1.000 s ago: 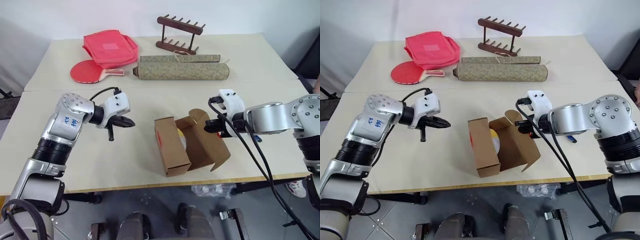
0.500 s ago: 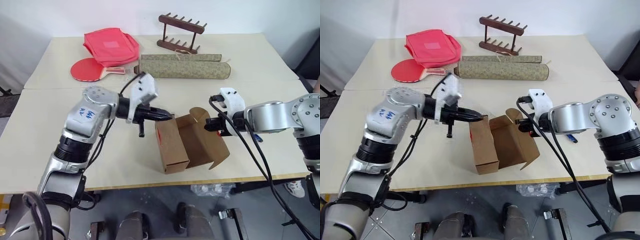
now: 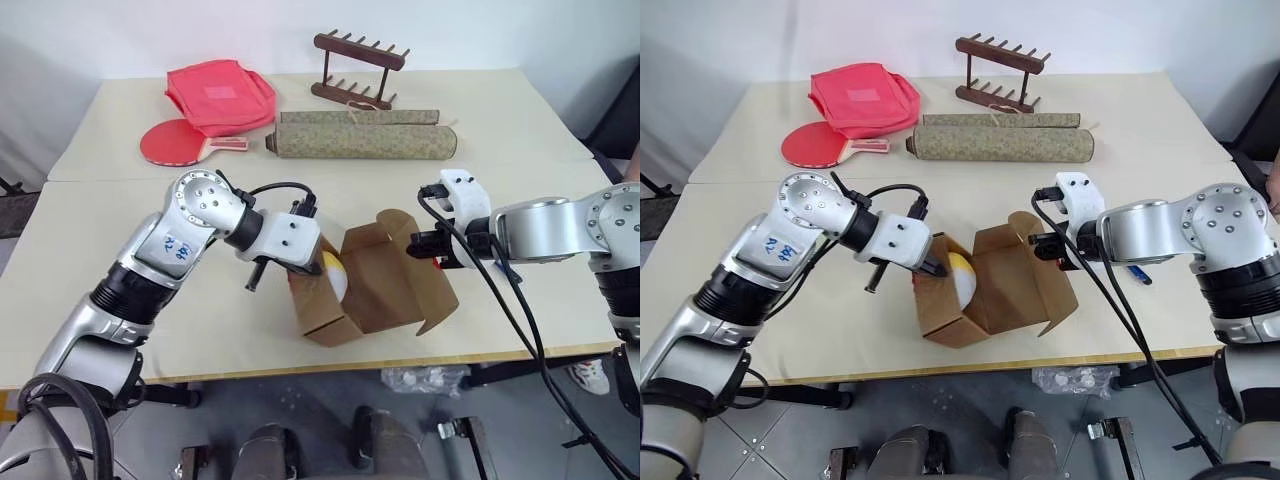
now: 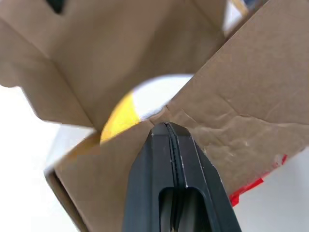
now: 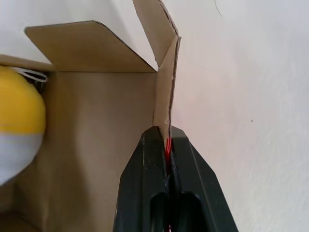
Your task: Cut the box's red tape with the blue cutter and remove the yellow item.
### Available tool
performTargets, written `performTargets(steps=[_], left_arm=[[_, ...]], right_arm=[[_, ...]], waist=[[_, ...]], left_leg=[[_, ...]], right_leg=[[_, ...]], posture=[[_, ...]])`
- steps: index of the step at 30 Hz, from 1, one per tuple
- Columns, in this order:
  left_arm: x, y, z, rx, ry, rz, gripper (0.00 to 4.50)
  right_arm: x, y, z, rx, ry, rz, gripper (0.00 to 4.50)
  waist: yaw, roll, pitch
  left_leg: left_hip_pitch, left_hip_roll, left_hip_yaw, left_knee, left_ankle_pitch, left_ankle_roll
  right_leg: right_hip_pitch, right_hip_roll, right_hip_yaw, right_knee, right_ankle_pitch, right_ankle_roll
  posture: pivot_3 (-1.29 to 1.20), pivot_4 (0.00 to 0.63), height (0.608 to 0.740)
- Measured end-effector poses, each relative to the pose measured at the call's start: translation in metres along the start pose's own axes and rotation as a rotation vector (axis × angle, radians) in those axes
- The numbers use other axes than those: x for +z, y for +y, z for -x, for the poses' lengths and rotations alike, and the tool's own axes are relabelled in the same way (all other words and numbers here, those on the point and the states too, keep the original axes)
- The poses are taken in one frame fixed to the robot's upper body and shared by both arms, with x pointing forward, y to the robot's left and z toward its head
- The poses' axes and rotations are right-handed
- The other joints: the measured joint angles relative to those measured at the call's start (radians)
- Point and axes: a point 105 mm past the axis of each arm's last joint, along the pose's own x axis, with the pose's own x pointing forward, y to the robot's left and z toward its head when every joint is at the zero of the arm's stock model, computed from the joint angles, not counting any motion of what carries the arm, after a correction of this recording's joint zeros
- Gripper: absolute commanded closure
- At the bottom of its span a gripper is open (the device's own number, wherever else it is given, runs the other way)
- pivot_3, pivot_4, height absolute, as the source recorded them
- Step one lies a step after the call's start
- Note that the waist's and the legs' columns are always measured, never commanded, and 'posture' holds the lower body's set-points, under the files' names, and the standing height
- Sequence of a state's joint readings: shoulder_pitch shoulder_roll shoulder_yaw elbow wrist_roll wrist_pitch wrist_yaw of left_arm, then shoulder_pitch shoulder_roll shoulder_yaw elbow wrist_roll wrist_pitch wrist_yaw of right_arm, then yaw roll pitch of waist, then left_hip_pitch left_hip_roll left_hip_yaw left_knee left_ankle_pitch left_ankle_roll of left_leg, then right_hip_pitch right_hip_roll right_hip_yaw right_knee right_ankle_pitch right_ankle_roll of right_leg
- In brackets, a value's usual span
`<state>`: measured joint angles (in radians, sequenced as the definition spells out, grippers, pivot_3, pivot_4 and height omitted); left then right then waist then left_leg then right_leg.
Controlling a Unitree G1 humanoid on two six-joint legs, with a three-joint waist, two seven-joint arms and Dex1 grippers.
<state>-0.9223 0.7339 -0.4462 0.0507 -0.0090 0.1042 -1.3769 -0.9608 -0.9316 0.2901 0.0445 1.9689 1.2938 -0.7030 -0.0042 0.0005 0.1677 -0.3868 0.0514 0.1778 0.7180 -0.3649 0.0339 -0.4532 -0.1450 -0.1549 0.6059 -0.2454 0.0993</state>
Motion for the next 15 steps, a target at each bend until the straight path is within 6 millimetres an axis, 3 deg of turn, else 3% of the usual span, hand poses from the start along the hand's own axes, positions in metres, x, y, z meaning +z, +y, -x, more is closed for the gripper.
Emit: performTargets(steps=[3,5,6,15], left_arm=[[-0.017,-0.010,-0.002,-0.019,0.065,0.034,4.50],[-0.041,-0.028,-0.024,-0.069,0.093,0.143,4.50],[-0.042,-0.030,-0.032,-0.071,0.076,0.164,4.50],[-0.043,-0.007,-0.044,0.059,0.050,0.170,4.50]], right_arm=[[0.004,0.002,0.005,0.020,-0.025,-0.002,4.48],[0.004,-0.004,0.006,-0.005,-0.031,-0.018,4.48],[0.001,-0.007,0.004,-0.013,-0.023,-0.028,4.48],[-0.035,-0.016,-0.026,-0.038,0.056,-0.132,4.48]], waist=[[0.013,0.004,-0.002],[0.022,0.004,-0.002],[0.024,0.002,-0.001],[0.027,0.001,-0.001]], left_leg=[[0.003,0.001,-0.003,0.001,0.001,0.003],[0.000,0.000,-0.003,0.001,0.002,0.006],[-0.003,0.000,-0.003,0.002,0.002,0.007],[-0.003,-0.002,-0.003,0.002,0.001,0.009]], right_leg=[[0.006,-0.004,-0.002,-0.002,0.000,0.001],[0.005,-0.006,-0.002,-0.004,0.004,0.002],[0.003,-0.006,-0.002,-0.005,0.005,0.003],[0.007,-0.005,-0.003,-0.012,0.009,0.008]], posture=[[0.00,0.150,0.740],[0.00,0.150,0.740],[0.00,0.150,0.740],[0.00,0.150,0.740]])
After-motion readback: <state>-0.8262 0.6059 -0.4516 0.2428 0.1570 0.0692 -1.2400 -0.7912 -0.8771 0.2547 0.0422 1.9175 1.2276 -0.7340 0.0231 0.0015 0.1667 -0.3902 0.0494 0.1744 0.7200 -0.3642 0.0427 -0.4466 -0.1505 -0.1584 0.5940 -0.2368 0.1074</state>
